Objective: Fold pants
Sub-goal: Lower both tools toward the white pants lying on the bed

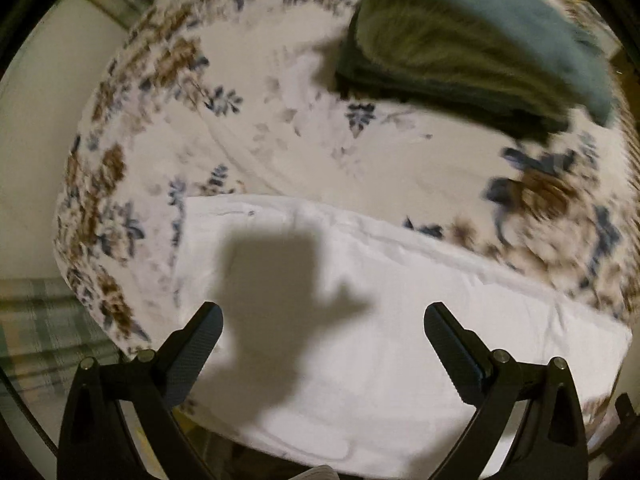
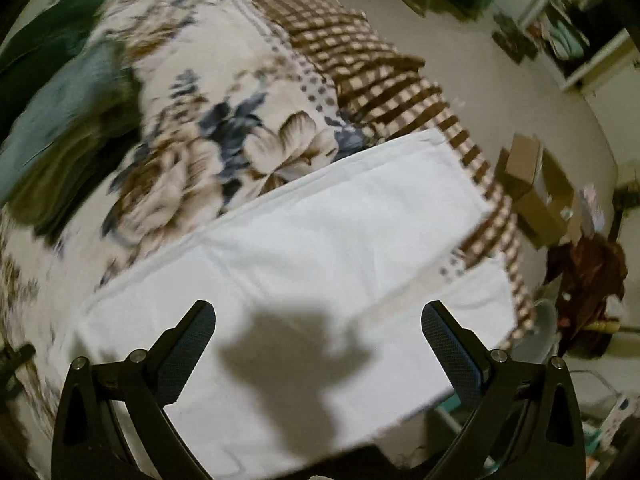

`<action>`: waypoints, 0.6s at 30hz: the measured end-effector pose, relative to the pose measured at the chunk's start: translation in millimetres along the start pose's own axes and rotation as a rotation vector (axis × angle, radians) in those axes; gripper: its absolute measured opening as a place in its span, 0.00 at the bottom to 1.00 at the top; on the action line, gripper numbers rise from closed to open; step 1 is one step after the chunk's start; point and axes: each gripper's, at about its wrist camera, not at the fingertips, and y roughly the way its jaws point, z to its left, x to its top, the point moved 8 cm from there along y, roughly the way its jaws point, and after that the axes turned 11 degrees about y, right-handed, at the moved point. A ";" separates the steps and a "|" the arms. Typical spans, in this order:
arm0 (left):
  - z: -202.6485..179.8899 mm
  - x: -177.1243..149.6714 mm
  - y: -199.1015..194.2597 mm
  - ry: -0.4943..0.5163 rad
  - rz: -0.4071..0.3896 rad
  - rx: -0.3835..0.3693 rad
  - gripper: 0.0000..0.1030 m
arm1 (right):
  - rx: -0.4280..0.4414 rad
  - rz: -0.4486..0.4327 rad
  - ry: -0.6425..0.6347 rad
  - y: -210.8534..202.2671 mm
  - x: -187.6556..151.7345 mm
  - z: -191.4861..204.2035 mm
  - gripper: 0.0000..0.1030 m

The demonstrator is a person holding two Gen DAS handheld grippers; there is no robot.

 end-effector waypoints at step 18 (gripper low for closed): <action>43.9 23.7 154.6 -0.469 0.272 -0.090 1.00 | -0.031 0.174 0.364 179.5 92.4 -3.6 1.00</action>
